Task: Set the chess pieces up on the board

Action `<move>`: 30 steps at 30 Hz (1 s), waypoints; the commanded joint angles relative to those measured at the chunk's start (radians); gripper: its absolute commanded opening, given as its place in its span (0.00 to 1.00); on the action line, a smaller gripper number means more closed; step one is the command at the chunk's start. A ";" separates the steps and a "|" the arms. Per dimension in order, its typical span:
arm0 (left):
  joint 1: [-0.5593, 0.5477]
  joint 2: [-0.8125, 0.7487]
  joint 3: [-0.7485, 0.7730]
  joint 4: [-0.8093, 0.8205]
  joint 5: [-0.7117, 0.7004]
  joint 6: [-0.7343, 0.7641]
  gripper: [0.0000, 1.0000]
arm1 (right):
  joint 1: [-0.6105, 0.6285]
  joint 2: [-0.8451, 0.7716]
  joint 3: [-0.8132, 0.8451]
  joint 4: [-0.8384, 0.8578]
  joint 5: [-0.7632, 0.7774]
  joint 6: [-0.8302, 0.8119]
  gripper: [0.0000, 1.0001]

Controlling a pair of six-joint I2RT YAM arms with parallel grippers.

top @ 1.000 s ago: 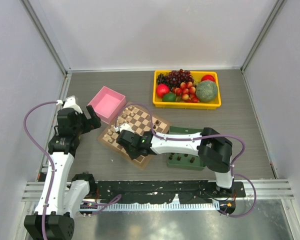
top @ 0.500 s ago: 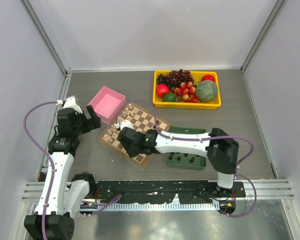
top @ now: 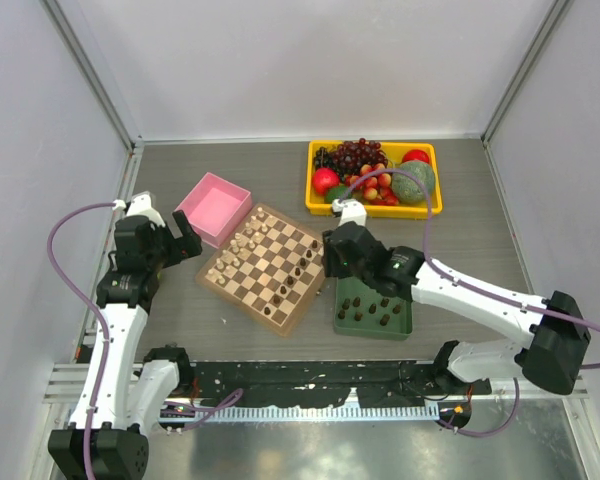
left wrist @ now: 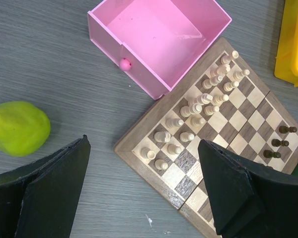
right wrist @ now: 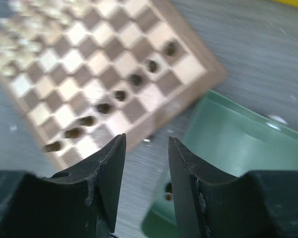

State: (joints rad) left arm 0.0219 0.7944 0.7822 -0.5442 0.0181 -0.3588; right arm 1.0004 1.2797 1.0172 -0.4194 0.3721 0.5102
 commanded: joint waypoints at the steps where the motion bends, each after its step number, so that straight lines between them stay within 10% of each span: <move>1: 0.003 0.014 0.034 0.013 -0.009 0.004 0.99 | -0.104 -0.075 -0.101 -0.012 -0.070 0.073 0.47; 8: 0.003 0.063 0.038 0.010 -0.061 0.003 0.99 | -0.172 -0.201 -0.118 -0.171 -0.013 0.102 0.71; 30: 0.004 0.006 0.005 -0.094 -0.221 0.124 0.99 | -0.476 -0.301 -0.220 -0.453 -0.291 -0.065 0.49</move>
State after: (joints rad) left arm 0.0216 0.8204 0.7826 -0.6327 -0.1661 -0.2790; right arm 0.5323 0.9977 0.8131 -0.8215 0.1574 0.4717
